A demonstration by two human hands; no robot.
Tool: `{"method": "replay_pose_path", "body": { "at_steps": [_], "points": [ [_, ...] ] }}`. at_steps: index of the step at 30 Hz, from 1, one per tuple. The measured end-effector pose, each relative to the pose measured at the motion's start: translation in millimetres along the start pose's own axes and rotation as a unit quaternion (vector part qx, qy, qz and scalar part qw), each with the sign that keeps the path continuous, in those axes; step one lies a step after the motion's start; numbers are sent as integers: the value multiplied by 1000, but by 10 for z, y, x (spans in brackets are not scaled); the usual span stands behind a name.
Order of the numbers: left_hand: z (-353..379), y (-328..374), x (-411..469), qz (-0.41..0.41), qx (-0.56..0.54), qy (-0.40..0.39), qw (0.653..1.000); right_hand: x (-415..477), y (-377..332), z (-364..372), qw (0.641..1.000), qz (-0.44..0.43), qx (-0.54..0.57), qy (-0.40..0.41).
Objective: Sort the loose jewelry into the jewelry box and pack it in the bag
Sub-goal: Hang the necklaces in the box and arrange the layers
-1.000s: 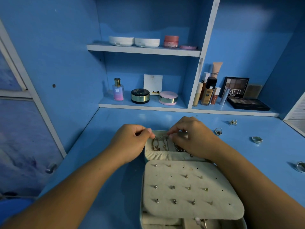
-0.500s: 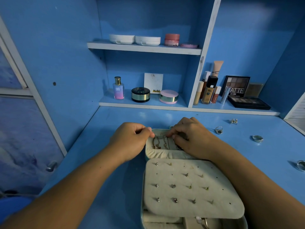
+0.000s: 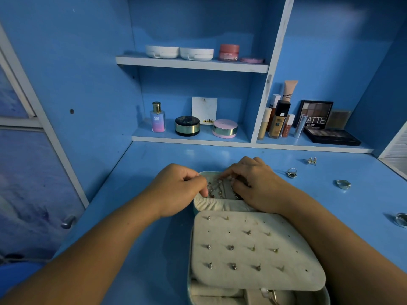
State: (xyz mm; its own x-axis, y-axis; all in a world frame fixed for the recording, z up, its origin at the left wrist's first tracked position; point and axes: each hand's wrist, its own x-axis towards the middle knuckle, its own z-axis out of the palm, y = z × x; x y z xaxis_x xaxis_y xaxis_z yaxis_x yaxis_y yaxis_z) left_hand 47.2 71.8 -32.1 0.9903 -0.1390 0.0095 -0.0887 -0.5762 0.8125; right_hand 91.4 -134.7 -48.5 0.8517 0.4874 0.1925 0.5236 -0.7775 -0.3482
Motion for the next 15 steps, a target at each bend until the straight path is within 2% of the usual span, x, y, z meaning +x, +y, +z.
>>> {"method": "replay_pose_path", "body": {
  "at_steps": [5, 15],
  "points": [
    [-17, 31, -46, 43, 3, -64, 997, 8, 1, 6, 1000, 0, -12, -20],
    [-32, 18, -45, 83, -28, -88, 992, -31, -34, -36, 999, -17, 36, -27]
  ]
}}
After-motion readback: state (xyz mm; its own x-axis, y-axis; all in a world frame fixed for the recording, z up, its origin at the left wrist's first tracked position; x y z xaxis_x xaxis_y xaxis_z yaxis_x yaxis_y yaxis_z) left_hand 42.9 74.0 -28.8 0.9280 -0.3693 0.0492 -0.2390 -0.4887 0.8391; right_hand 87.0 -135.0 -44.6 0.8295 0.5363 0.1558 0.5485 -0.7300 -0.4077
